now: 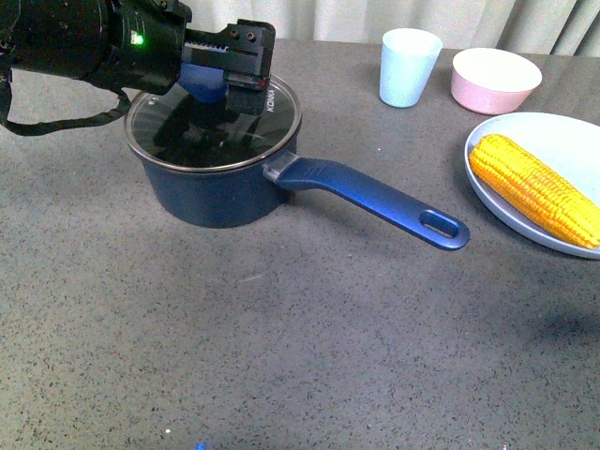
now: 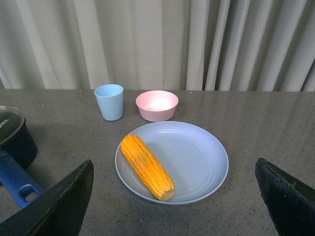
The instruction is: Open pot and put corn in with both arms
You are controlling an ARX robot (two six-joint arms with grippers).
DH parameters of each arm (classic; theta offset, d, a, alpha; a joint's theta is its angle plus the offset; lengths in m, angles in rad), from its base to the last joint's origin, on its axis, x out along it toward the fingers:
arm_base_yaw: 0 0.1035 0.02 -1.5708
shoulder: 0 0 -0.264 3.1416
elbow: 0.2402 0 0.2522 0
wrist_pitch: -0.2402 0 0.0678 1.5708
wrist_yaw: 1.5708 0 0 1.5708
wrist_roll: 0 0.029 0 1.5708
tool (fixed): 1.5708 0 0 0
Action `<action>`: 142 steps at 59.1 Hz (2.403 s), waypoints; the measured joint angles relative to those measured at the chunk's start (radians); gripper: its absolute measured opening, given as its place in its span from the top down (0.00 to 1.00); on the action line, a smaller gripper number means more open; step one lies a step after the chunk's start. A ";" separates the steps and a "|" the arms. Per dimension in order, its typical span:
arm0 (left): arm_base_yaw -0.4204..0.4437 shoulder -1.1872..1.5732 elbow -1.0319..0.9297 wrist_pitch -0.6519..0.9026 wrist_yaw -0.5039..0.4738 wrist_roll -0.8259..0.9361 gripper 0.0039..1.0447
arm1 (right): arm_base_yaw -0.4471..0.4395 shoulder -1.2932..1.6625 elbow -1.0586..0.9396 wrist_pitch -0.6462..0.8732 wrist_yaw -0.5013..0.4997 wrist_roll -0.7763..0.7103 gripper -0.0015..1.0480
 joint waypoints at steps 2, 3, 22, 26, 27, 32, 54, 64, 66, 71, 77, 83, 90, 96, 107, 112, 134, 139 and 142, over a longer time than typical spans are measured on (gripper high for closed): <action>-0.001 0.000 0.000 0.000 -0.007 0.000 0.17 | 0.000 0.000 0.000 0.000 0.000 0.000 0.09; -0.002 0.000 0.000 0.000 -0.010 -0.001 0.18 | 0.000 0.000 0.000 0.000 0.000 0.000 0.09; -0.002 0.000 0.006 -0.007 -0.036 0.000 0.42 | 0.000 0.000 0.000 0.000 0.000 0.000 0.09; -0.003 0.000 0.006 -0.008 -0.037 -0.001 0.42 | 0.000 0.000 0.000 0.000 0.000 0.000 0.09; -0.003 0.000 0.006 -0.009 -0.037 -0.001 0.42 | 0.000 0.000 0.000 0.000 0.000 0.000 0.09; -0.004 -0.005 0.006 -0.017 -0.039 -0.001 0.42 | 0.000 0.000 0.000 0.000 0.000 0.000 0.09; 0.031 -0.132 0.005 -0.045 -0.011 -0.024 0.42 | 0.000 0.000 0.000 0.000 0.000 0.000 0.09; 0.162 -0.175 -0.011 -0.032 0.003 -0.034 0.42 | 0.000 0.000 0.000 0.000 0.000 0.000 0.09; 0.188 -0.175 -0.015 -0.029 0.003 -0.034 0.42 | 0.000 0.000 0.000 0.000 0.000 0.000 0.09; 0.257 -0.172 -0.026 -0.010 0.003 -0.033 0.42 | 0.000 0.000 0.000 0.000 0.000 0.000 0.09; 0.332 -0.163 -0.033 0.015 0.002 -0.023 0.42 | 0.000 0.000 0.000 0.000 0.000 0.000 0.09; 0.418 -0.132 -0.043 0.046 0.002 -0.009 0.42 | 0.000 0.000 0.000 0.000 0.000 0.000 0.09; 0.492 -0.074 -0.083 0.098 0.002 0.003 0.42 | 0.000 0.000 0.000 0.000 0.000 0.000 0.09; 0.500 -0.034 -0.106 0.145 0.002 0.012 0.42 | 0.000 0.000 0.000 0.000 0.000 0.000 0.09; 0.491 0.022 -0.114 0.179 -0.006 0.012 0.42 | 0.000 0.000 0.000 0.000 0.000 0.000 0.09; 0.481 0.045 -0.120 0.194 -0.018 0.016 0.42 | 0.000 0.000 0.000 0.000 0.000 0.000 0.09; 0.454 0.112 -0.123 0.228 -0.035 0.024 0.42 | 0.000 0.000 0.000 0.000 0.000 0.000 0.09; 0.447 0.120 -0.123 0.232 -0.035 0.024 0.42 | 0.000 0.000 0.000 0.000 0.000 0.000 0.09; 0.444 0.126 -0.123 0.239 -0.036 0.024 0.42 | 0.000 0.000 0.000 0.000 0.000 0.000 0.09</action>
